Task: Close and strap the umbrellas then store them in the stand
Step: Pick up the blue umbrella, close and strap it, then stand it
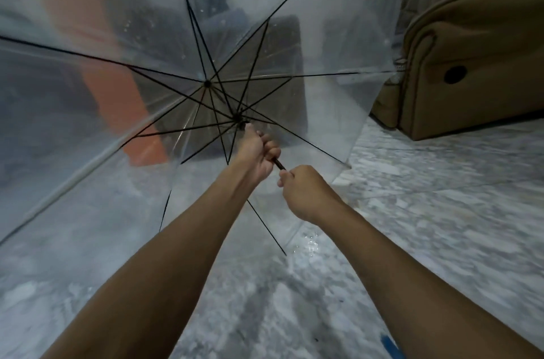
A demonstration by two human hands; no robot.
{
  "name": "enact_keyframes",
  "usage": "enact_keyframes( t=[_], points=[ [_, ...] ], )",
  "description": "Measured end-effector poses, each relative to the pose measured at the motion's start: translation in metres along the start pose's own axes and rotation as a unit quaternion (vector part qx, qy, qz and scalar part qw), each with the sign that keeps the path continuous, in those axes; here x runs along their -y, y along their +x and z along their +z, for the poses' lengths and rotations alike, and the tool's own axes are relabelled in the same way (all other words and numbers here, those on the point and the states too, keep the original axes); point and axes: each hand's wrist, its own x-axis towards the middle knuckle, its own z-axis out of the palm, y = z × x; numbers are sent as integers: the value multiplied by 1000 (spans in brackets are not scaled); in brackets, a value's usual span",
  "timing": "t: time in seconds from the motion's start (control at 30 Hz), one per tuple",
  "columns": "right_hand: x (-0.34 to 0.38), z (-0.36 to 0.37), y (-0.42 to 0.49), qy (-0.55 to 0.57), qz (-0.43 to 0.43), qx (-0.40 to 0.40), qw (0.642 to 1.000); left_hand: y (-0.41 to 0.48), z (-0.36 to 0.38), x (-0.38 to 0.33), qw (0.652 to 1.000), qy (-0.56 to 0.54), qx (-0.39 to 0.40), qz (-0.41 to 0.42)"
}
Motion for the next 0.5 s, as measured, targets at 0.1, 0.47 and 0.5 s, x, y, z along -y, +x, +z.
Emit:
enact_keyframes(
  t=[0.1, 0.47, 0.5],
  points=[
    [-2, 7, -1, 21, -24, 25, 999, 0, -4, -2, 1000, -2, -14, 11],
    [-29, -45, -26, 26, 27, 143, 989, 24, -27, -26, 994, -34, -85, 57],
    [-28, -44, -25, 18, 19, 130, 991, 23, -28, -24, 993, -40, -91, 58]
  ],
)
